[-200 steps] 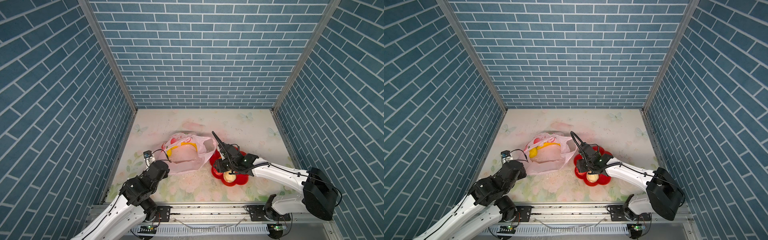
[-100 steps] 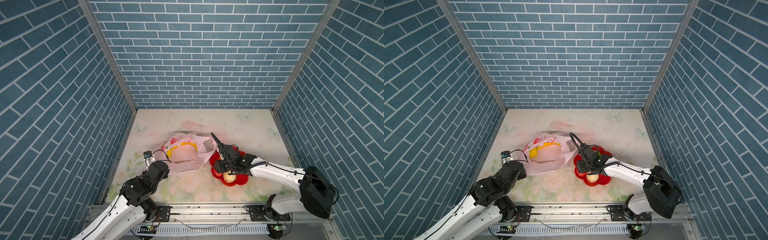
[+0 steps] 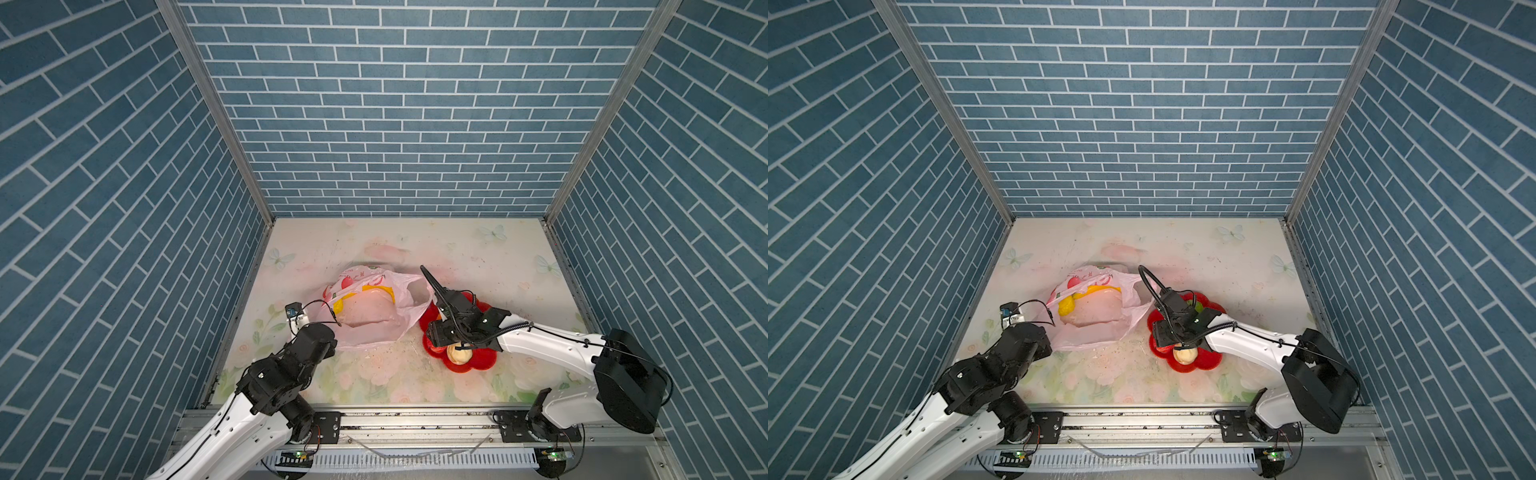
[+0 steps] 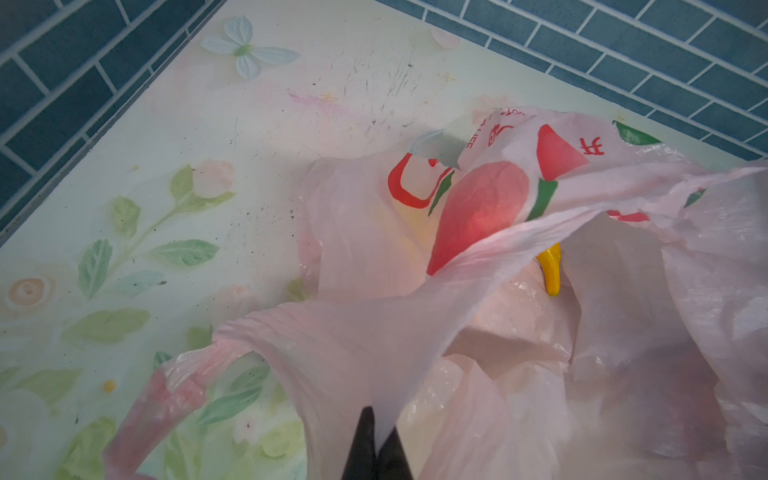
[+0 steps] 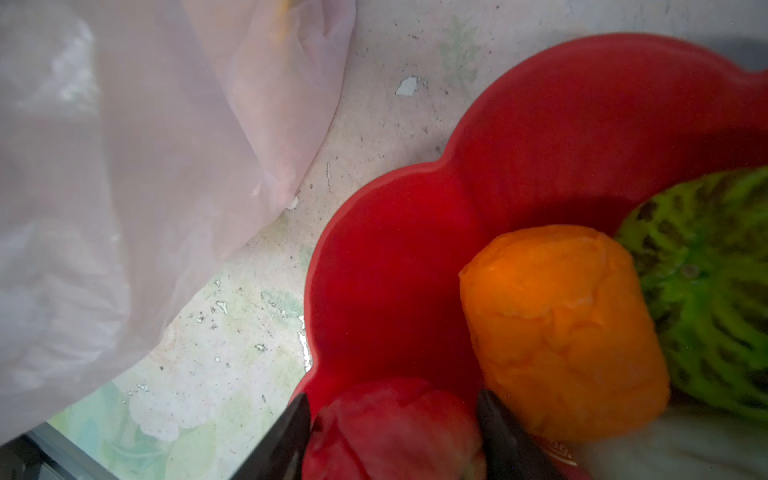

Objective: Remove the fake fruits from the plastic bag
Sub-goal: 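Lower the red apple onto the red plate and open the right gripper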

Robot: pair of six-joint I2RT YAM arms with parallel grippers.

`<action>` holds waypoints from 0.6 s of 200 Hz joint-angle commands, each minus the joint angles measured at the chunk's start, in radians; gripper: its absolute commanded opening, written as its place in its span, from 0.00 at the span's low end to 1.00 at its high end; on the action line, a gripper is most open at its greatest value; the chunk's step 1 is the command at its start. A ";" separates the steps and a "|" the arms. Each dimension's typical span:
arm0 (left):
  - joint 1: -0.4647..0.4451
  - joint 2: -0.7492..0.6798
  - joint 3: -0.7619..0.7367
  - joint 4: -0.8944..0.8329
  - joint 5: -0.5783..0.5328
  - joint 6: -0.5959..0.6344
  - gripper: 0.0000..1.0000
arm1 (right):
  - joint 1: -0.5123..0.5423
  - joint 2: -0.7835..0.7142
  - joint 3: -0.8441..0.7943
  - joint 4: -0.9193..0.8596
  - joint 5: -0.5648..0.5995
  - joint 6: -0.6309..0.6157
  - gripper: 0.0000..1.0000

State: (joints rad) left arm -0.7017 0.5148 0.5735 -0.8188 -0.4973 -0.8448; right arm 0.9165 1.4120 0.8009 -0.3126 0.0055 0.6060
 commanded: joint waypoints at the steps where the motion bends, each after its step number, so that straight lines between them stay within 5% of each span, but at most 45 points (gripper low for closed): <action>1: -0.002 -0.013 -0.014 -0.031 -0.013 0.007 0.00 | 0.004 0.004 -0.005 -0.006 0.023 0.029 0.65; 120: -0.002 -0.016 -0.015 -0.019 -0.011 0.020 0.00 | 0.004 -0.152 0.042 -0.122 0.108 0.025 0.74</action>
State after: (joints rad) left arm -0.7017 0.5076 0.5735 -0.8253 -0.4973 -0.8402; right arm 0.9165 1.3201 0.8032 -0.3656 0.0551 0.6064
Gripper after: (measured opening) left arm 0.045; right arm 0.740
